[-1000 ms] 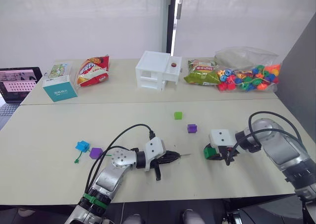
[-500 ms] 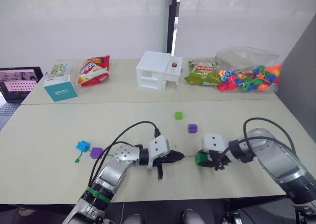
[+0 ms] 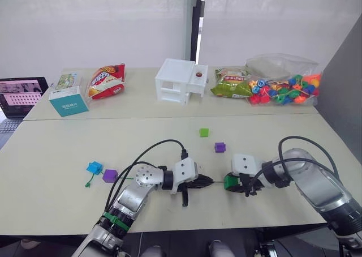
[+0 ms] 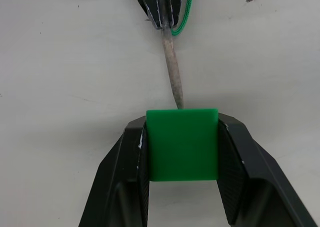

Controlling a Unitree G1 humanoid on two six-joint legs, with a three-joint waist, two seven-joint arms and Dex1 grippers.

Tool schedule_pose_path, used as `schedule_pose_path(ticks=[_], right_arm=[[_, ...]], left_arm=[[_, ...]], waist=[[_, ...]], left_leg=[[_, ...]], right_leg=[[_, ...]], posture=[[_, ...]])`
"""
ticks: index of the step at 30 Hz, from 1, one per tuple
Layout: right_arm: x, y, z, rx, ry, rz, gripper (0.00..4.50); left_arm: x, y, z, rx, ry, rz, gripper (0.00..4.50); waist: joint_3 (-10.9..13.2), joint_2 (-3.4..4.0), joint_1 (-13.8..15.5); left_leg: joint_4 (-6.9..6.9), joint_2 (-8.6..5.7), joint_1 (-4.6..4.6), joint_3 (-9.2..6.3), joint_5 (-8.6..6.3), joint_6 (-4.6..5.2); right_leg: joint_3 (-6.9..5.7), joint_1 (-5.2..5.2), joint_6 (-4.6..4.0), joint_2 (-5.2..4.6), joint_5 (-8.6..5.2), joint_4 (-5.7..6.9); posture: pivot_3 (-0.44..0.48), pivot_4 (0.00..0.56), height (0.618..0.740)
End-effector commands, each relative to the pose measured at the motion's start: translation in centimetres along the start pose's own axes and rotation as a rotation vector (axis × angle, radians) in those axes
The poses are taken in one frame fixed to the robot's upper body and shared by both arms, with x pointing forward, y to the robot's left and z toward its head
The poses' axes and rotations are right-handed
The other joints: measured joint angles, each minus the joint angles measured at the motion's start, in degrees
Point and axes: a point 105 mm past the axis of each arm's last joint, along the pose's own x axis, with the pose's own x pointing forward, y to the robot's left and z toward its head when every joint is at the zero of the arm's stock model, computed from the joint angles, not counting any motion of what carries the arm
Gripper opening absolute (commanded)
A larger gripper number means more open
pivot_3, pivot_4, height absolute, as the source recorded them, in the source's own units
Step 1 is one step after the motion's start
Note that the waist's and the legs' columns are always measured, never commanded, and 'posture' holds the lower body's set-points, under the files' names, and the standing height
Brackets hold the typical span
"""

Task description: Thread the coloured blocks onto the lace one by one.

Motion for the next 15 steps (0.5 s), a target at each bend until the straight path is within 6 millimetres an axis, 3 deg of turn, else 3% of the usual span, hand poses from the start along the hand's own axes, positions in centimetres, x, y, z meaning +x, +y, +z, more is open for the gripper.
schedule_pose_path(ticks=[1,15], right_arm=[[-0.5,-0.1,0.5,-0.024,-0.007,-0.012,1.19],[-0.5,0.3,1.2,-0.026,-0.021,-0.006,1.19]], left_arm=[[0.3,-0.3,0.8,0.020,-0.032,-0.011,0.00],[2.9,0.1,1.8,0.001,-0.050,-0.041,0.00]], waist=[[0.00,0.00,0.00],[0.00,0.00,0.17]], left_leg=[[0.00,0.00,0.00,0.00,0.00,0.00],[0.03,-0.01,-0.01,0.00,0.00,0.00]], right_leg=[[0.00,0.00,0.00,0.00,0.00,0.00],[0.00,0.01,0.01,0.00,0.01,0.00]], posture=[[0.000,0.150,0.740],[0.000,0.150,0.740]])
